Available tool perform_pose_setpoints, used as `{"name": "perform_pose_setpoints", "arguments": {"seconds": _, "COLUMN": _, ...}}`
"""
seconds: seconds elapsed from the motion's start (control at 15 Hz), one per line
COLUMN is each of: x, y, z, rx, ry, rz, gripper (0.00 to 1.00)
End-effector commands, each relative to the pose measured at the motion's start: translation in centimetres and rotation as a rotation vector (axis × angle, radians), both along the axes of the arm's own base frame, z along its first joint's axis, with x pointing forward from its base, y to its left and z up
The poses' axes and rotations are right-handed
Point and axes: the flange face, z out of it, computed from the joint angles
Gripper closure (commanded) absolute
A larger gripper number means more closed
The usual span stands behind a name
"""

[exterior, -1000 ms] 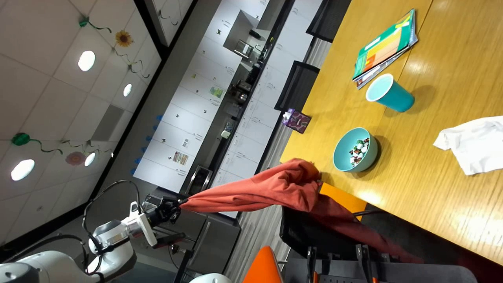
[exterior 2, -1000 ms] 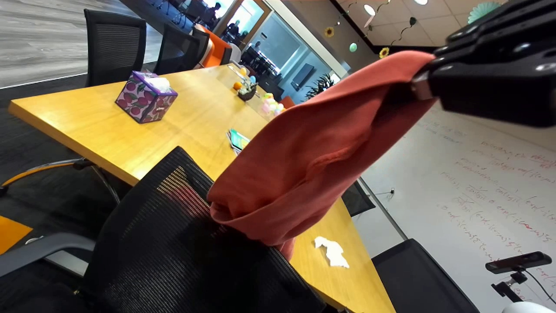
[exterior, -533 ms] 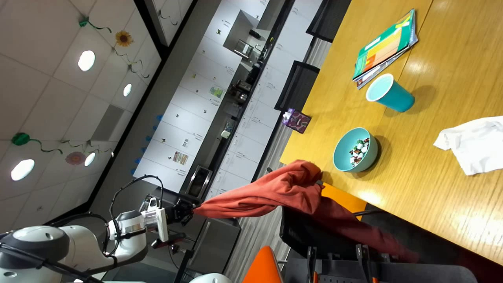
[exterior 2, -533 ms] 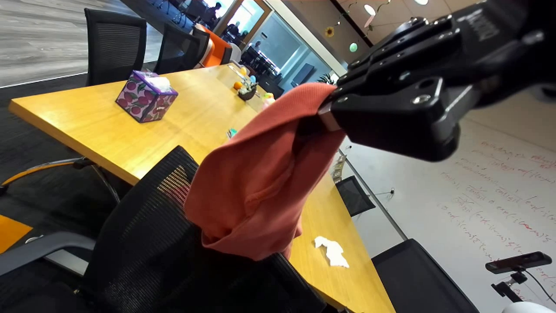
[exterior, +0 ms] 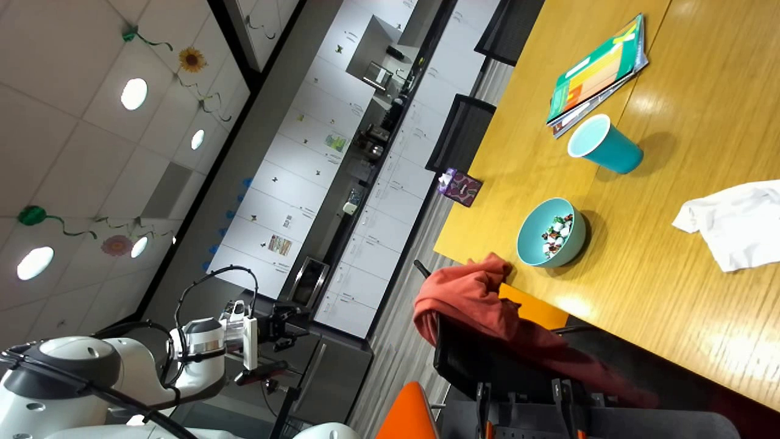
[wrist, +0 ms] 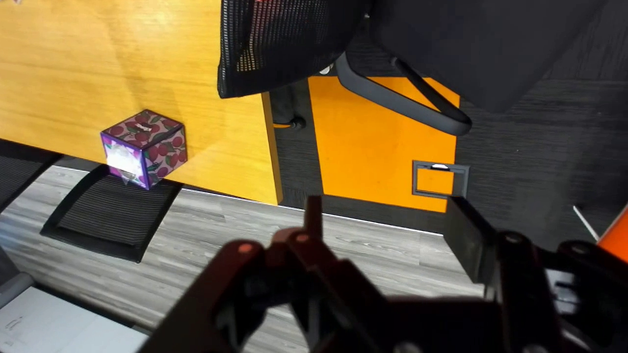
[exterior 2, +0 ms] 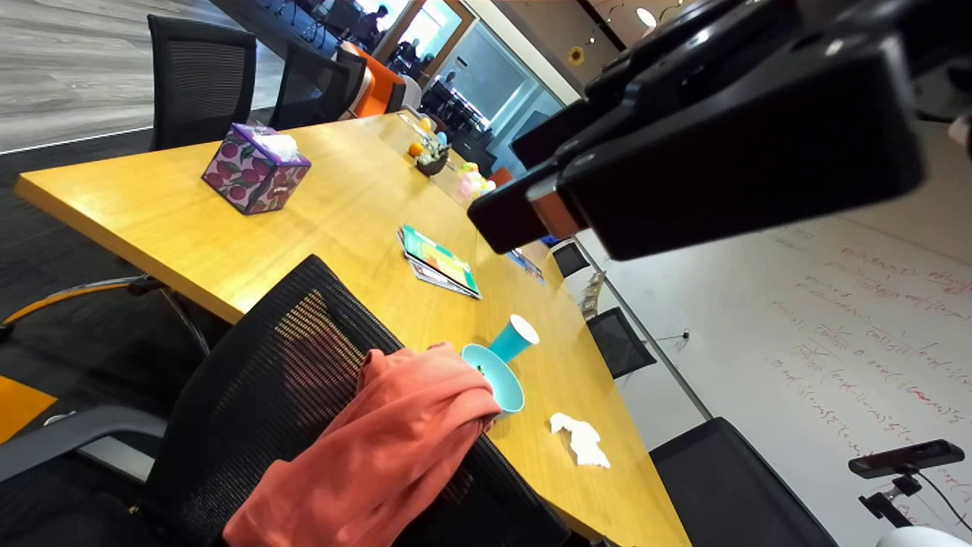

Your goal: Hang the orange sweatshirt on the backrest of the black chair

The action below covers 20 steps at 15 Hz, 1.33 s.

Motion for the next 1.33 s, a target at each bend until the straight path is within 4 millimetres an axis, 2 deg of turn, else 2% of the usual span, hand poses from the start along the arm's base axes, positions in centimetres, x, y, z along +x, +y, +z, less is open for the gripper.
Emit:
{"name": "perform_pose_setpoints", "arguments": {"seconds": 0.0, "x": 0.6, "y": 0.0, "z": 1.3, "rx": 0.019, "ry": 0.020, "rz": 0.005, "gripper": 0.02}}
{"name": "perform_pose_setpoints", "arguments": {"seconds": 0.33, "x": 1.8, "y": -2.7, "z": 3.7, "rx": 0.070, "ry": -0.016, "rz": -0.094, "gripper": 0.00}}
{"name": "perform_pose_setpoints", "arguments": {"seconds": 0.73, "x": 4.4, "y": -10.6, "z": 5.8, "rx": 0.127, "ry": -0.050, "rz": -0.299, "gripper": 0.00}}
{"name": "perform_pose_setpoints", "arguments": {"seconds": 0.93, "x": 5.2, "y": -14.6, "z": 5.5, "rx": 0.135, "ry": -0.041, "rz": -0.384, "gripper": 0.00}}
{"name": "perform_pose_setpoints", "arguments": {"seconds": 1.27, "x": 5.4, "y": -18.6, "z": 2.9, "rx": 0.130, "ry": -0.001, "rz": -0.461, "gripper": 0.00}}
